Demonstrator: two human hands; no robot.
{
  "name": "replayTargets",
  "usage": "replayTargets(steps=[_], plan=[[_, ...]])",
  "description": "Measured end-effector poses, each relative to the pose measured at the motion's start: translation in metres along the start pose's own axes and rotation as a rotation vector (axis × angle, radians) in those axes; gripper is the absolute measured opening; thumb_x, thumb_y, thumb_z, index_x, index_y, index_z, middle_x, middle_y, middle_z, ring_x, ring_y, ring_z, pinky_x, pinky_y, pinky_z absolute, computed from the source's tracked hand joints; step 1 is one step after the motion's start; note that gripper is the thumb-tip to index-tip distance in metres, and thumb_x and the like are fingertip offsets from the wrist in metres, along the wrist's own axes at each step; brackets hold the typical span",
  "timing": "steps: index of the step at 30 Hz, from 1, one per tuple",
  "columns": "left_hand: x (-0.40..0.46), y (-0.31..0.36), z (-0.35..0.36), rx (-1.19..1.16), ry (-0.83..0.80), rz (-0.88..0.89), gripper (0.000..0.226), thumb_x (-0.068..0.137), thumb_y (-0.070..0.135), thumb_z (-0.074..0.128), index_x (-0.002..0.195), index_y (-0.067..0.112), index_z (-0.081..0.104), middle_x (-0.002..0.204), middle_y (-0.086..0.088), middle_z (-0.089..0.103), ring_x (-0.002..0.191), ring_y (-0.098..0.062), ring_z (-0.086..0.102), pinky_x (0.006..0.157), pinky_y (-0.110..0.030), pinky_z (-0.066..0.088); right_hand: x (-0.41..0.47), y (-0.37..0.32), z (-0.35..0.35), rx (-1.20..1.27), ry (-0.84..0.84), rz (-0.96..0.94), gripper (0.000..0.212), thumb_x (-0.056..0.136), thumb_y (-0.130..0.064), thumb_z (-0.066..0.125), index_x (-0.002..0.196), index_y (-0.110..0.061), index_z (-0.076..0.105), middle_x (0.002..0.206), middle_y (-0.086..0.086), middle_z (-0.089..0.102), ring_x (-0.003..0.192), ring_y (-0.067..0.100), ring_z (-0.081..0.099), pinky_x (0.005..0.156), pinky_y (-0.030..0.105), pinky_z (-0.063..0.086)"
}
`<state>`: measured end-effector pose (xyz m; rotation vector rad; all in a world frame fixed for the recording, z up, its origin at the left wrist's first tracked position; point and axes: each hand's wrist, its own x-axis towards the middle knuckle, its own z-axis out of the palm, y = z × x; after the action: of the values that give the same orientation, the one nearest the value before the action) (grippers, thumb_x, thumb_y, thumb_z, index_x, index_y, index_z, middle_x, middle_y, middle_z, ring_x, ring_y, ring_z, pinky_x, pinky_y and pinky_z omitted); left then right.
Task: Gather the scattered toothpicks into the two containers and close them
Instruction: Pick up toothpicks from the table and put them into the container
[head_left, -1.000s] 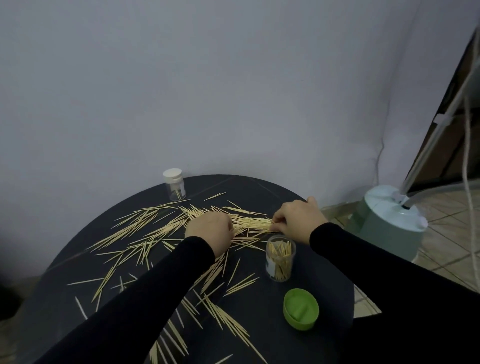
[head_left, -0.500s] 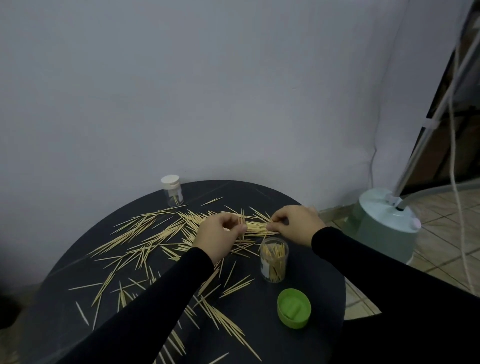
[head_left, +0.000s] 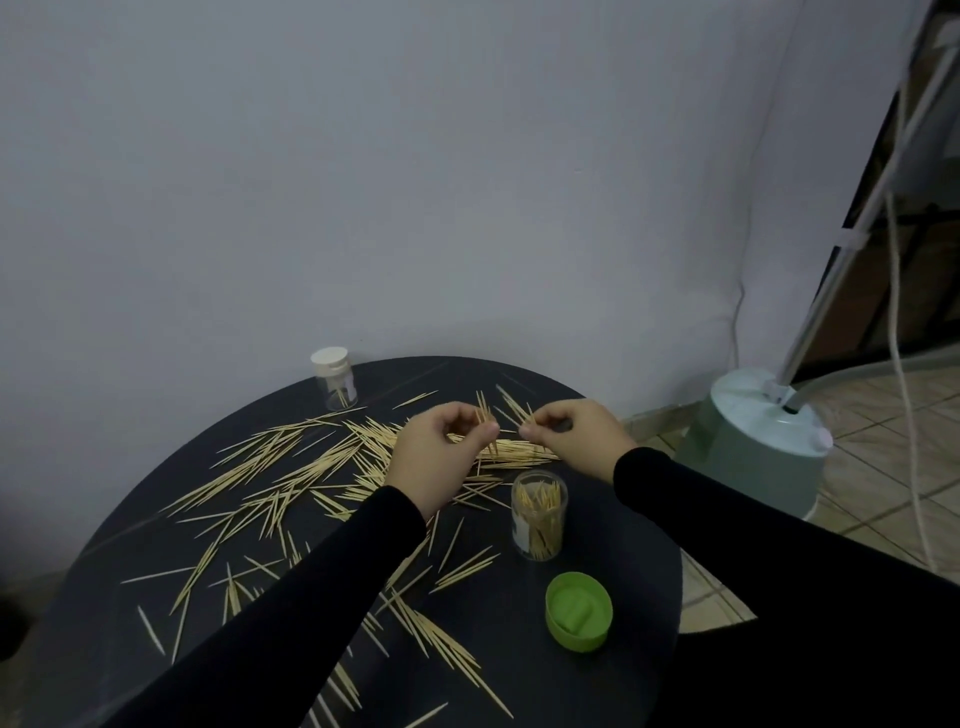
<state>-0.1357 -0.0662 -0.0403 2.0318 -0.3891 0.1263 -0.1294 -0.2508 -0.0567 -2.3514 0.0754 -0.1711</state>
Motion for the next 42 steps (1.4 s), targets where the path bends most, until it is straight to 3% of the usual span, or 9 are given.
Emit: replayTargets(steps=[5, 8, 13, 18, 21, 27, 30, 36, 42], plan=[[-0.004, 0.001, 0.003, -0.104, -0.02, -0.023, 0.008, 0.088, 0.028, 0.066, 0.093, 0.025, 0.071, 0.087, 0.009, 0.066, 0.086, -0.006, 0.06, 0.077, -0.023, 0.047, -0.001, -0.006, -0.003, 0.134, 0.046, -0.027, 0.007, 0.086, -0.046, 0.065, 0.089, -0.04, 0.067, 0.09, -0.019, 0.065, 0.099, 0.01, 0.058, 0.1, 0.047, 0.044], [-0.005, 0.006, 0.002, -0.225, -0.053, -0.036, 0.007, 0.087, 0.026, 0.067, 0.091, 0.025, 0.072, 0.09, 0.006, 0.07, 0.092, -0.009, 0.063, 0.083, -0.026, 0.05, -0.008, -0.014, -0.012, 0.241, 0.011, -0.06, 0.024, 0.088, -0.037, 0.066, 0.107, -0.024, 0.071, 0.091, -0.018, 0.063, 0.094, 0.004, 0.058, 0.086, 0.024, 0.047], [-0.011, 0.01, 0.003, -0.286, -0.106, -0.066, 0.009, 0.084, 0.025, 0.07, 0.093, 0.021, 0.073, 0.091, -0.003, 0.071, 0.087, -0.012, 0.064, 0.08, -0.025, 0.052, -0.023, -0.014, -0.03, 0.329, -0.117, -0.122, 0.021, 0.087, -0.033, 0.066, 0.105, -0.023, 0.072, 0.091, -0.016, 0.069, 0.089, -0.004, 0.06, 0.07, 0.005, 0.044], [-0.018, 0.007, 0.007, -0.296, -0.135, -0.067, 0.009, 0.081, 0.021, 0.073, 0.09, 0.019, 0.074, 0.084, -0.008, 0.07, 0.073, -0.005, 0.062, 0.067, -0.014, 0.05, -0.033, -0.005, -0.039, 0.349, -0.228, -0.17, 0.023, 0.074, -0.042, 0.069, 0.091, -0.027, 0.076, 0.09, -0.006, 0.075, 0.092, 0.006, 0.066, 0.085, 0.022, 0.048], [-0.02, 0.004, 0.009, -0.249, -0.168, -0.051, 0.01, 0.079, 0.021, 0.075, 0.089, 0.02, 0.075, 0.087, -0.006, 0.073, 0.082, -0.017, 0.067, 0.076, -0.025, 0.055, -0.036, -0.001, -0.041, 0.297, -0.292, -0.168, 0.026, 0.068, -0.05, 0.069, 0.085, -0.032, 0.076, 0.087, -0.007, 0.074, 0.095, 0.011, 0.066, 0.093, 0.031, 0.048], [-0.022, 0.006, 0.008, -0.205, -0.181, 0.041, 0.027, 0.075, 0.013, 0.077, 0.099, 0.023, 0.072, 0.078, 0.007, 0.071, 0.07, 0.007, 0.062, 0.066, -0.008, 0.046, -0.038, 0.002, -0.037, 0.19, -0.34, -0.134, 0.009, 0.079, -0.035, 0.073, 0.083, -0.027, 0.077, 0.09, -0.01, 0.063, 0.094, 0.012, 0.06, 0.095, 0.04, 0.048], [-0.024, 0.007, 0.01, -0.175, -0.162, 0.11, 0.026, 0.078, 0.016, 0.076, 0.101, 0.027, 0.072, 0.081, 0.009, 0.071, 0.07, 0.006, 0.059, 0.064, -0.008, 0.043, -0.039, -0.001, -0.036, 0.142, -0.345, -0.149, 0.003, 0.083, -0.029, 0.072, 0.081, -0.029, 0.075, 0.094, -0.008, 0.062, 0.094, 0.013, 0.06, 0.094, 0.04, 0.049], [-0.023, 0.006, 0.017, -0.057, -0.079, 0.171, 0.008, 0.084, 0.023, 0.07, 0.084, 0.031, 0.071, 0.081, 0.01, 0.069, 0.066, 0.01, 0.054, 0.06, -0.006, 0.039, -0.037, -0.004, -0.043, 0.115, -0.358, -0.214, 0.021, 0.072, -0.041, 0.076, 0.093, -0.037, 0.074, 0.093, -0.013, 0.064, 0.097, 0.019, 0.061, 0.093, 0.045, 0.05], [-0.018, -0.004, 0.017, 0.122, -0.109, 0.186, 0.011, 0.086, 0.032, 0.067, 0.096, 0.029, 0.071, 0.088, 0.013, 0.064, 0.078, 0.006, 0.052, 0.063, -0.005, 0.037, -0.037, -0.003, -0.045, -0.023, -0.453, -0.219, 0.057, 0.069, -0.039, 0.081, 0.122, -0.038, 0.06, 0.09, -0.013, 0.062, 0.066, -0.004, 0.048, 0.062, 0.015, 0.039]])
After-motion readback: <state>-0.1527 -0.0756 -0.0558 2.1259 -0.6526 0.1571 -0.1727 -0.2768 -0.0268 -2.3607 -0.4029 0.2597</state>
